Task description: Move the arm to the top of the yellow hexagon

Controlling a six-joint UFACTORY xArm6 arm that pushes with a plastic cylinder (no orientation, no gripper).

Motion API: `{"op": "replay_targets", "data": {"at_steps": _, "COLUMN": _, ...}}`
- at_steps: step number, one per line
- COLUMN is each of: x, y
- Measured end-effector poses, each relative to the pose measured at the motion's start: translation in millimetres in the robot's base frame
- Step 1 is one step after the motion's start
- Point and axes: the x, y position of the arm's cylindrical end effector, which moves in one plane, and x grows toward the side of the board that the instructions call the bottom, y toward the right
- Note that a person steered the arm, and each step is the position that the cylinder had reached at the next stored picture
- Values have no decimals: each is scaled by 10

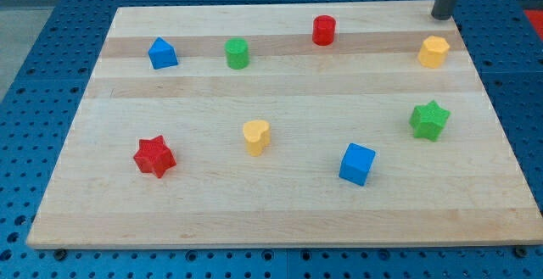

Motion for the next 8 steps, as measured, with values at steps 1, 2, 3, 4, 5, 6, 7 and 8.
{"op": "replay_targets", "data": {"at_steps": 1, "x": 0, "y": -31}}
{"op": "replay_targets", "data": {"at_steps": 2, "x": 0, "y": -34}}
{"op": "replay_targets", "data": {"at_steps": 3, "x": 0, "y": -111}}
{"op": "replay_targets", "data": {"at_steps": 4, "x": 0, "y": -203}}
{"op": "replay_targets", "data": {"at_steps": 5, "x": 0, "y": -203}}
{"op": "replay_targets", "data": {"at_steps": 6, "x": -20, "y": -106}}
{"op": "replay_targets", "data": {"at_steps": 7, "x": -239, "y": 357}}
{"op": "replay_targets", "data": {"at_steps": 8, "x": -275, "y": 297}}
